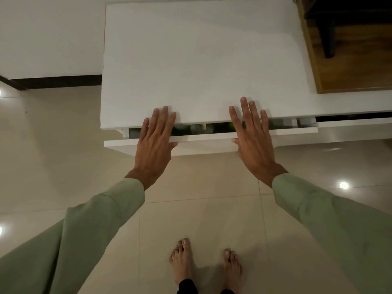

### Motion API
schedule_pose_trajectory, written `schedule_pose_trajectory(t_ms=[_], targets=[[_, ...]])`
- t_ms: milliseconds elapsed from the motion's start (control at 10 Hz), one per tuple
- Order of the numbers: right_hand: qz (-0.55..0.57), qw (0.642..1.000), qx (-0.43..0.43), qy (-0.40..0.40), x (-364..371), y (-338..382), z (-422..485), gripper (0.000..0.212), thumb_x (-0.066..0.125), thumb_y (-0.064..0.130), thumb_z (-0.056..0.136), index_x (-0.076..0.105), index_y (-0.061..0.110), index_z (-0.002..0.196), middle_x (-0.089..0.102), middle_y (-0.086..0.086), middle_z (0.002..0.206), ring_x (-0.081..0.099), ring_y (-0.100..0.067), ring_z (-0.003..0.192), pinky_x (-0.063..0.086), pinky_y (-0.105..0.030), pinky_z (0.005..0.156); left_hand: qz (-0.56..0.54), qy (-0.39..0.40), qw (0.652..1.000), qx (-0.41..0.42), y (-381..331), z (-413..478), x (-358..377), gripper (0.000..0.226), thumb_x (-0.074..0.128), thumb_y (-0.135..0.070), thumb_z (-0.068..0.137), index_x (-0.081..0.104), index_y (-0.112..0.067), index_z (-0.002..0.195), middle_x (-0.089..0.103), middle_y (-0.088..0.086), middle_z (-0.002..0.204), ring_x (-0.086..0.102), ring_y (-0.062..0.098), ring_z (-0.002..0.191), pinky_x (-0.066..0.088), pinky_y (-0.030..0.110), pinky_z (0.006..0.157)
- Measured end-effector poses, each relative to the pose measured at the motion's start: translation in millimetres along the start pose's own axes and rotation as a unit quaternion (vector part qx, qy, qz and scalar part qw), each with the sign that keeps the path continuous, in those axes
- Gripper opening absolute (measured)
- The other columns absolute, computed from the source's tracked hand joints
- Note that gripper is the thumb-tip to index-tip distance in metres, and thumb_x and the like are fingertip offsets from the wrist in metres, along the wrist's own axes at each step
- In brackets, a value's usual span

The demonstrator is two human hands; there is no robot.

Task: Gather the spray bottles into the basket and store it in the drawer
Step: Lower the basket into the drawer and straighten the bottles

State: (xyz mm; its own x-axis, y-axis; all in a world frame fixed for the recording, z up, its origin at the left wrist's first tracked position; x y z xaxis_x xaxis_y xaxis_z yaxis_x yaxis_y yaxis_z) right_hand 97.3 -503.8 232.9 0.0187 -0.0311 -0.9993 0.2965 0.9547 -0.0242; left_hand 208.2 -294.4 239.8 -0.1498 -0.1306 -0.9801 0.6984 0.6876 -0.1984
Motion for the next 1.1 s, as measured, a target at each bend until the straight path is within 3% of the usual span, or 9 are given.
schedule_pose_trajectory(t_ms=[100, 200, 300, 500, 800, 1000, 1100], targets=[[0.024, 0.999, 0.0, 0.025, 2, -1, 16, 0.079, 0.06, 0.008, 0.096, 0.013, 0.018, 0.159, 0.007, -0.016, 0.168, 0.008, -0.035, 0.155, 0.013, -0.054, 0.125, -0.009, -0.017, 1.0, 0.007, 5, 12, 1, 0.065, 0.048, -0.014, 0.102, 0.015, -0.017, 0.157, 0.01, 0.008, 0.166, 0.005, 0.028, 0.154, 0.015, 0.048, 0.124], [0.036, 0.999, 0.013, 0.019, -3, -3, 25, 0.079, 0.058, -0.007, 0.091, 0.024, 0.019, 0.157, 0.019, -0.017, 0.165, 0.018, -0.037, 0.153, 0.019, -0.053, 0.124, -0.007, -0.047, 0.999, 0.01, 9, 15, 1, 0.06, 0.043, -0.006, 0.102, 0.021, -0.019, 0.157, 0.017, 0.006, 0.165, 0.009, 0.027, 0.154, 0.018, 0.047, 0.124], [0.014, 1.0, 0.015, 0.003, -6, -4, 32, 0.078, 0.062, -0.009, 0.085, 0.034, 0.019, 0.153, 0.033, -0.017, 0.159, 0.033, -0.038, 0.145, 0.031, -0.052, 0.116, 0.004, -0.072, 0.997, 0.009, 11, 14, 3, 0.067, 0.046, 0.006, 0.098, 0.024, -0.02, 0.156, 0.022, 0.005, 0.164, 0.013, 0.027, 0.153, 0.021, 0.047, 0.122], [0.001, 1.0, 0.023, -0.014, -4, -4, 33, 0.074, 0.065, -0.007, 0.085, 0.04, 0.02, 0.15, 0.041, -0.016, 0.155, 0.042, -0.038, 0.14, 0.04, -0.051, 0.108, 0.014, -0.093, 0.995, -0.015, 11, 20, -3, 0.064, 0.044, 0.011, 0.094, 0.04, -0.02, 0.15, 0.039, 0.007, 0.156, 0.032, 0.031, 0.147, 0.03, 0.046, 0.118], [0.01, 0.999, 0.035, 0.008, -5, 0, 34, 0.075, 0.058, -0.008, 0.088, 0.033, 0.02, 0.153, 0.033, -0.017, 0.159, 0.033, -0.037, 0.145, 0.031, -0.052, 0.117, 0.02, -0.043, 0.998, -0.034, 11, 25, -4, 0.062, 0.042, 0.009, 0.096, 0.038, -0.02, 0.15, 0.037, 0.007, 0.158, 0.029, 0.033, 0.148, 0.028, 0.047, 0.119], [0.059, 0.994, 0.035, 0.084, -10, 3, 32, 0.072, 0.056, 0.004, 0.094, 0.025, 0.02, 0.156, 0.019, -0.016, 0.164, 0.019, -0.036, 0.152, 0.022, -0.052, 0.122, -0.023, 0.045, 0.998, -0.044, 5, 24, -9, 0.063, 0.051, -0.002, 0.096, 0.031, -0.02, 0.153, 0.026, 0.007, 0.163, 0.019, 0.031, 0.151, 0.026, 0.047, 0.121], [0.099, 0.988, 0.034, 0.112, -31, 10, 19, 0.071, 0.06, 0.015, 0.095, 0.024, 0.019, 0.156, 0.015, -0.013, 0.166, 0.019, -0.033, 0.152, 0.026, -0.051, 0.121, -0.061, 0.064, 0.995, -0.054, -8, 17, -32, 0.061, 0.061, -0.011, 0.093, 0.039, -0.02, 0.149, 0.039, 0.007, 0.156, 0.037, 0.03, 0.144, 0.04, 0.043, 0.11]])
Point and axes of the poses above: each hand's wrist, its own z-axis towards the middle knuckle, its own x-axis out of the palm, y = z × x, the point moved 8 cm from there along z, towards the middle knuckle
